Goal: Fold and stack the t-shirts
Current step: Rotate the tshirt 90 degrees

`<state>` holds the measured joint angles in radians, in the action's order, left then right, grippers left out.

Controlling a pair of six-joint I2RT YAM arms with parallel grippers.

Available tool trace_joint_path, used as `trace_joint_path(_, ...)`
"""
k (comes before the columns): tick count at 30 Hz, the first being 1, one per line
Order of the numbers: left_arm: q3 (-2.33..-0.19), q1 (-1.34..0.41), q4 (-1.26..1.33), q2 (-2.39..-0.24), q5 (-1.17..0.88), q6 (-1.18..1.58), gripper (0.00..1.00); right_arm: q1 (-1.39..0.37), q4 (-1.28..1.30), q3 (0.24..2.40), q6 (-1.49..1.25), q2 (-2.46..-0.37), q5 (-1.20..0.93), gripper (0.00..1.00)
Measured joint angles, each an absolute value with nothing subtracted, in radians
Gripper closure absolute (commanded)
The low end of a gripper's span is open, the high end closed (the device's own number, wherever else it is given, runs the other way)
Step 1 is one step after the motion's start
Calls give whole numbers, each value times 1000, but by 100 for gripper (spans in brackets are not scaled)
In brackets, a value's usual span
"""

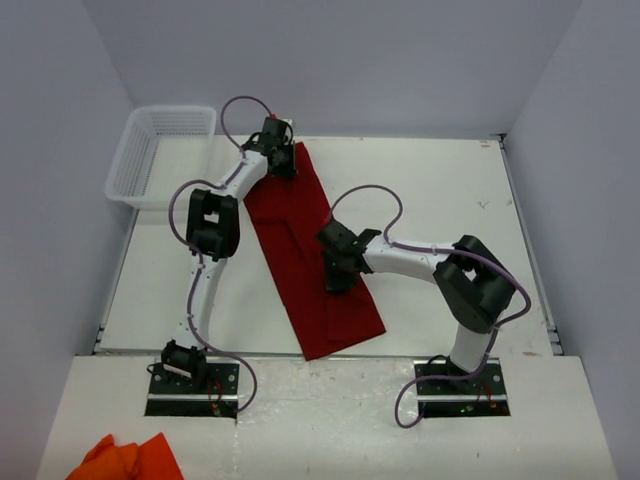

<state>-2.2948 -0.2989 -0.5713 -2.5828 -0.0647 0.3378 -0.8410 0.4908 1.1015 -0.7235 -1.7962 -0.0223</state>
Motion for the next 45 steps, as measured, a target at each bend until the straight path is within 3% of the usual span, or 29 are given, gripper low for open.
trace_joint_path(4, -2290, -260, -539, -2579, -86, 261, 100, -866, 553, 1188, -675, -1806, -15, 97)
trace_joint_path(8, -2203, -249, -505, -2510, -93, 214, 91, -877, 597, 1267, -618, -1782, 39, 69)
trace_joint_path(10, -2143, -252, -492, -2439, -97, 215, 80, -877, 630, 1279, -594, -1735, 73, 56)
trace_joint_path(11, -2118, -255, -486, -2402, -97, 219, 70, -877, 644, 1279, -586, -1707, 88, 53)
trace_joint_path(13, -2071, -262, -483, -2313, -95, 228, 60, -876, 662, 1269, -571, -1645, 105, 45)
trace_joint_path(14, -2054, -267, -482, -2263, -91, 234, 54, -876, 668, 1259, -570, -1613, 112, 44)
trace_joint_path(17, -2022, -287, -464, -2141, -53, 250, 53, -876, 662, 1192, -566, -1539, 113, 43)
trace_joint_path(19, -2008, -300, -454, -2084, -14, 252, 53, -877, 658, 1139, -566, -1520, 110, 48)
trace_joint_path(25, -2007, -308, -464, -2112, 118, 249, 56, -877, 647, 1029, -569, -1519, 60, 51)
trace_joint_path(27, -2007, -307, -478, -2154, 151, 245, 72, -877, 639, 1020, -569, -1519, 57, 52)
trace_joint_path(28, -2006, -305, -488, -2177, 162, 244, 94, -877, 631, 1019, -569, -1519, 57, 53)
trace_joint_path(29, -2006, -303, -497, -2198, 169, 244, 100, -877, 628, 1019, -568, -1519, 57, 54)
trace_joint_path(45, -1959, -294, -541, -2273, 267, 242, 100, -877, 593, 981, -573, -1518, 61, 56)
